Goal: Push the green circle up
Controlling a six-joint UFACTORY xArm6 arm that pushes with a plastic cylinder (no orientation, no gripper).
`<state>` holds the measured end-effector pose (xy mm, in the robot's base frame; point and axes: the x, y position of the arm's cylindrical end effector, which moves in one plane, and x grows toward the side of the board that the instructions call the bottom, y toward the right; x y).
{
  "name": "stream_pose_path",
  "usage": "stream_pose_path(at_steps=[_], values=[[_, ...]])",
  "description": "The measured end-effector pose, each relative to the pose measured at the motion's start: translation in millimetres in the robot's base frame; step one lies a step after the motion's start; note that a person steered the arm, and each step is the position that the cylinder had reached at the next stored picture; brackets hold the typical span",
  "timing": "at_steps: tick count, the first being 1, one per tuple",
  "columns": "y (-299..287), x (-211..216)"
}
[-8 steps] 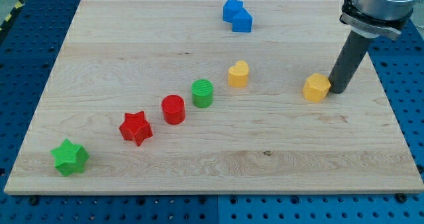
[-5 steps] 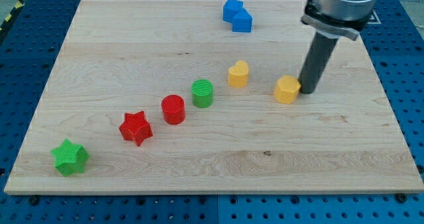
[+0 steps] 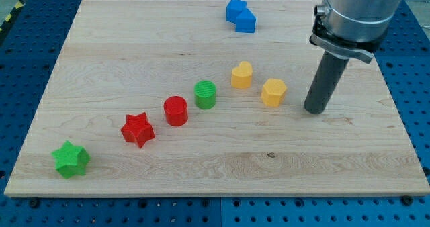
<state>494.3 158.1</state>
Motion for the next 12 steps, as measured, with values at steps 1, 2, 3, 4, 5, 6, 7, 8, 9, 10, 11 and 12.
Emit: stream_pose_path(at_steps=[1,2,3,4,5,6,7,8,9,10,11,12], values=[[-34.5,8.2],[-86.0,8.1],[-119.0,8.1],[-120.1,8.1],[-139.0,7.7],[-143.0,7.7],[-151.9,7.7],[-154.4,7.7],[-156.9,7.1],[-165.3,0.5],[-169.6,-9.4],[-175.5,-27.0]])
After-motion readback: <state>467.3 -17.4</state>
